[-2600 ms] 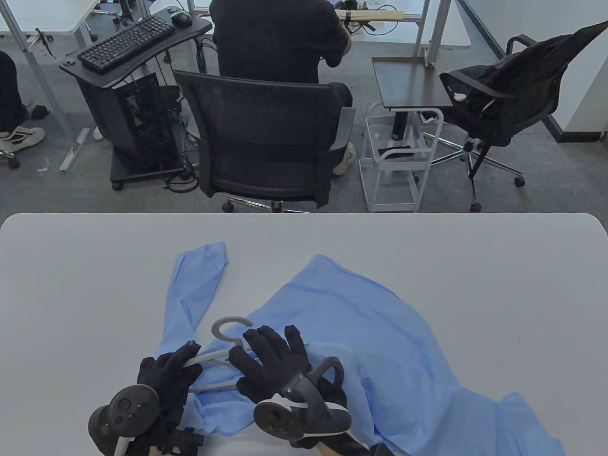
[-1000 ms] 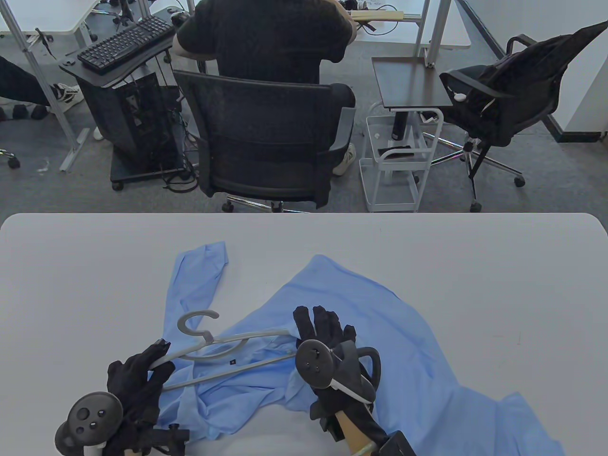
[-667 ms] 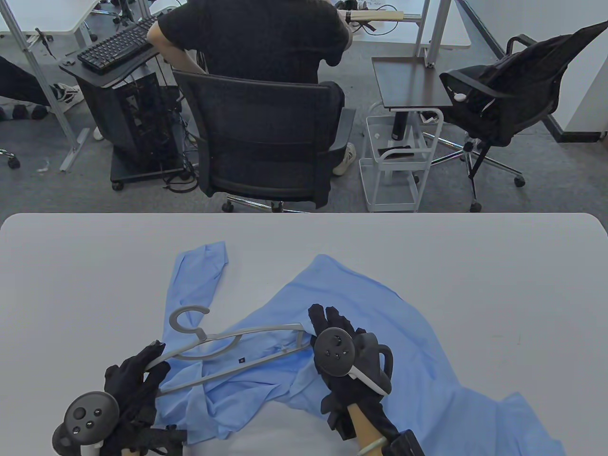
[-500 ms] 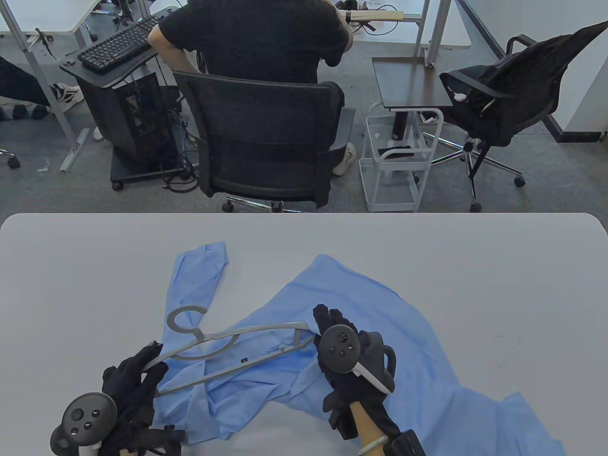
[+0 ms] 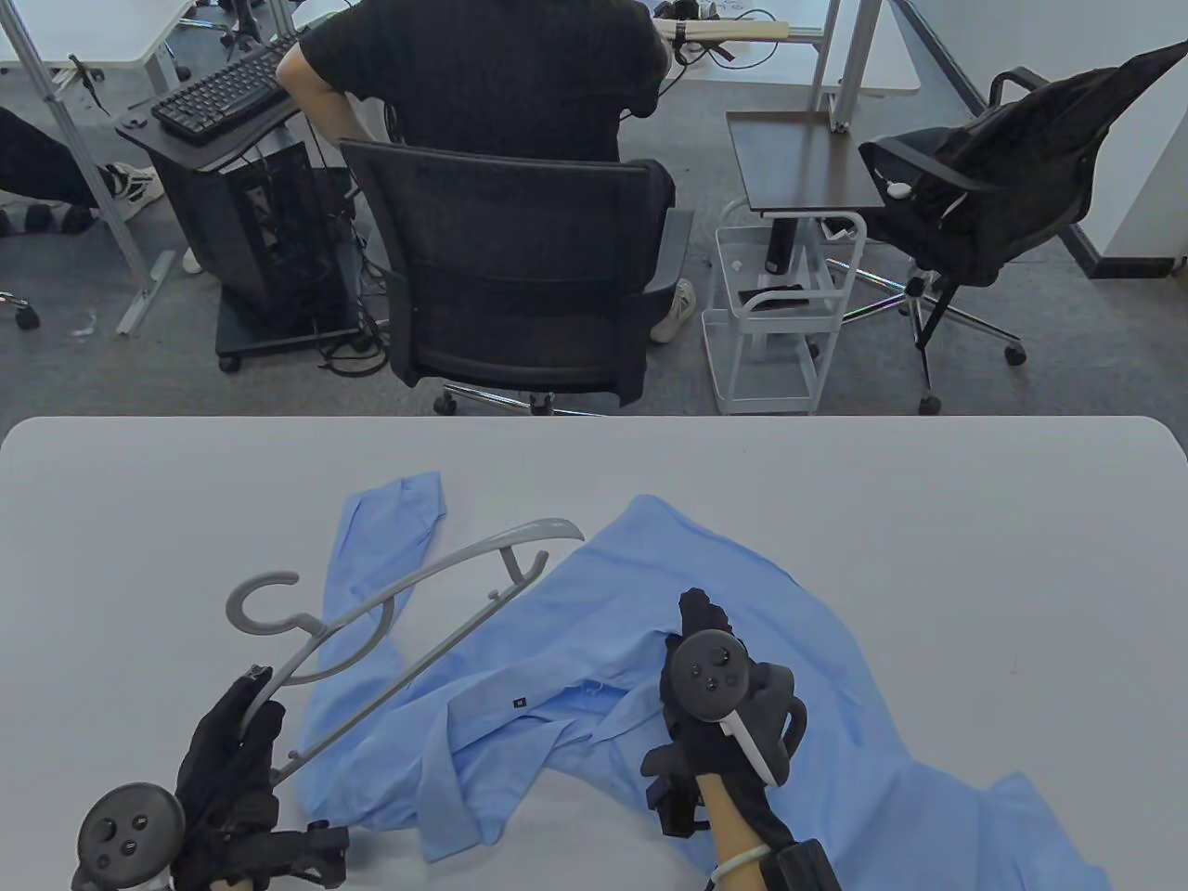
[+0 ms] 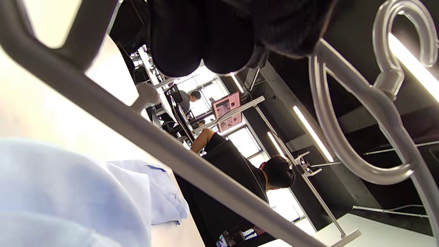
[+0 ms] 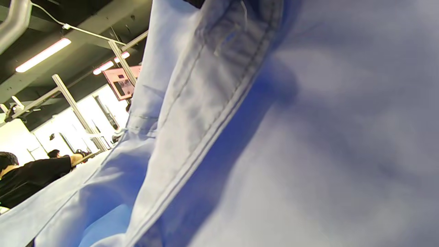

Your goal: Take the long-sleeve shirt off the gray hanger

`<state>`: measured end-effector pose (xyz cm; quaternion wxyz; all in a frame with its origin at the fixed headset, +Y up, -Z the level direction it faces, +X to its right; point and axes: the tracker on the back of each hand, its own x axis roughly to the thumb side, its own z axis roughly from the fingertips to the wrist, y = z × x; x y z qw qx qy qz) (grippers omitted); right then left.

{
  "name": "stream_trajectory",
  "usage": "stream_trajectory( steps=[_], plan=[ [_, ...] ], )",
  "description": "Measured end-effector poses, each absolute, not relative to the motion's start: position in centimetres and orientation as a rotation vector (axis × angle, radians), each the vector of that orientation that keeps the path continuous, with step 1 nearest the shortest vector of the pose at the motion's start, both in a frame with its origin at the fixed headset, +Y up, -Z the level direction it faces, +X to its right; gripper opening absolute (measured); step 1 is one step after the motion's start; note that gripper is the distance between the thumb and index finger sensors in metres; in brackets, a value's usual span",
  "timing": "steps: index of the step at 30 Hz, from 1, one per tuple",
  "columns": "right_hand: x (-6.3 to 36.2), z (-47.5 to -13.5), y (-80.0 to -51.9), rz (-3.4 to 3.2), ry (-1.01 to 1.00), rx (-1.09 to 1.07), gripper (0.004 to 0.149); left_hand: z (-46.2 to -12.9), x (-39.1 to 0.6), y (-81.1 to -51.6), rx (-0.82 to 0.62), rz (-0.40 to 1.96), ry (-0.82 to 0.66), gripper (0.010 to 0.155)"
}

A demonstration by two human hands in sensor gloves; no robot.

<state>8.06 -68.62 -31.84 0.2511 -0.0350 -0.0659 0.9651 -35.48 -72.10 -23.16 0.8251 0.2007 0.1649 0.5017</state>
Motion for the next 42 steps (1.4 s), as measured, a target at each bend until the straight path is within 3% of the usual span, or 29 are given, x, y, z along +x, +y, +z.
stream_trajectory(
  steps=[8, 14, 19, 22, 27, 29, 38, 42],
  plan=[
    [2.6, -29.9, -67.9, 2.867, -0.476, 0.244, 0.050, -23.1, -35.5, -72.2, 0.408, 1.094, 0.391, 0.050],
    [-0.8, -28.7, -69.0, 2.941, -0.534, 0.533, 0.051, -23.3, -35.3, -72.5, 0.366, 1.100, 0.399, 0.050],
    [-2.9, -28.4, -71.2, 2.986, -0.400, 0.747, 0.052, -23.5, -35.2, -72.5, 0.357, 1.082, 0.393, 0.050],
    [-4.0, -28.4, -72.8, 3.003, -0.219, 0.889, 0.054, -23.5, -35.1, -72.5, 0.352, 1.080, 0.396, 0.050],
    [-5.3, -28.7, -76.0, 3.067, 0.351, 1.074, 0.060, -23.6, -35.1, -72.6, 0.307, 1.092, 0.412, 0.051],
    [-5.3, -28.8, -76.8, 3.057, 0.456, 1.082, 0.061, -23.7, -35.1, -72.8, 0.275, 1.111, 0.422, 0.052],
    [-4.7, -29.2, -75.6, 3.005, 0.381, 1.013, 0.061, -23.6, -35.7, -73.9, 0.119, 1.031, 0.604, 0.056],
    [-4.3, -29.4, -74.7, 2.973, 0.329, 0.987, 0.061, -23.7, -35.7, -74.5, 0.036, 0.889, 0.665, 0.057]
  ],
)
